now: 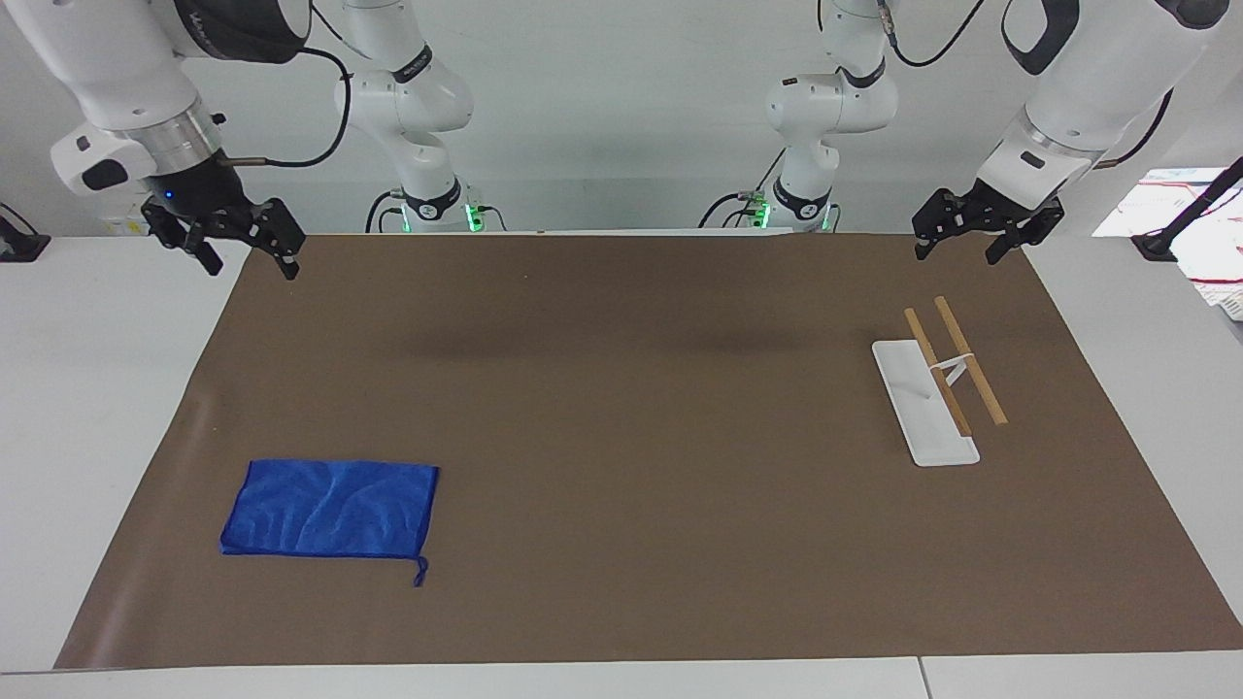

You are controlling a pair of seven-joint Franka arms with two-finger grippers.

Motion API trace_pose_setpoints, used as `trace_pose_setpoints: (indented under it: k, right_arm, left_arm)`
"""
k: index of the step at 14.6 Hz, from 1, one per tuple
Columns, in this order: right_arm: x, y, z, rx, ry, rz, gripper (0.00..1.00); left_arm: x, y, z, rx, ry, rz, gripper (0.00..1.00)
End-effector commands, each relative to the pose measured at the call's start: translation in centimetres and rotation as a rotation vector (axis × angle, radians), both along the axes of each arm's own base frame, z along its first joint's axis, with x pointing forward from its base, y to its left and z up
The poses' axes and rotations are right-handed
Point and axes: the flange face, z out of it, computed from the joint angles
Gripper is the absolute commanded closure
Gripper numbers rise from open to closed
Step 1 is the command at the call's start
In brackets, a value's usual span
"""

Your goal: Right arm passes towel to left arm to hang

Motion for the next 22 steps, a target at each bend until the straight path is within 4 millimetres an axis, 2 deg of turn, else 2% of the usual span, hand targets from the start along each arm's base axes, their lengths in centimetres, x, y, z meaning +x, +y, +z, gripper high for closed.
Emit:
trace_pose_setpoints:
  k: [1, 4, 7, 9, 11, 13, 16, 19, 22]
  right_arm:
    - [4.6, 0.1, -4.8, 0.006, 0.004, 0.018, 0.00]
    - [8.7, 0.5, -11.8, -0.003, -0.026, 0.023, 0.00]
    - [11.2, -0.7, -16.7, -0.008, -0.052, 0.006, 0.00]
    - [12.3, -0.7, -20.2, -0.004, -0.044, 0.004, 0.00]
    - [12.4, -1.5, -22.0, 0.009, -0.032, -0.016, 0.00]
    - [12.2, -2.2, -23.8, 0.014, -0.008, -0.027, 0.10]
    - [12.1, -3.2, -26.5, 0.014, -0.026, -0.041, 0.13]
    - [12.2, -3.4, -29.0, 0.009, -0.044, -0.044, 0.19]
    - [11.7, -2.5, -30.6, 0.009, -0.064, -0.038, 0.24]
  left_arm:
    - [-0.8, 0.2, 0.1, -0.009, 0.006, -0.007, 0.00]
    - [-0.8, 0.2, 0.1, -0.009, 0.006, -0.007, 0.00]
    - [-0.9, 0.3, 0.1, -0.009, 0.007, -0.005, 0.00]
    - [-0.8, 0.3, 0.1, -0.009, 0.006, -0.005, 0.00]
    - [-0.8, 0.2, 0.1, -0.009, 0.006, -0.007, 0.00]
    - [-0.8, 0.2, 0.1, -0.009, 0.006, -0.007, 0.00]
    - [-0.8, 0.2, 0.1, -0.009, 0.006, -0.007, 0.00]
    - [-0.8, 0.2, 0.1, -0.009, 0.006, -0.007, 0.00]
    - [-0.8, 0.2, 0.1, -0.009, 0.006, -0.007, 0.00]
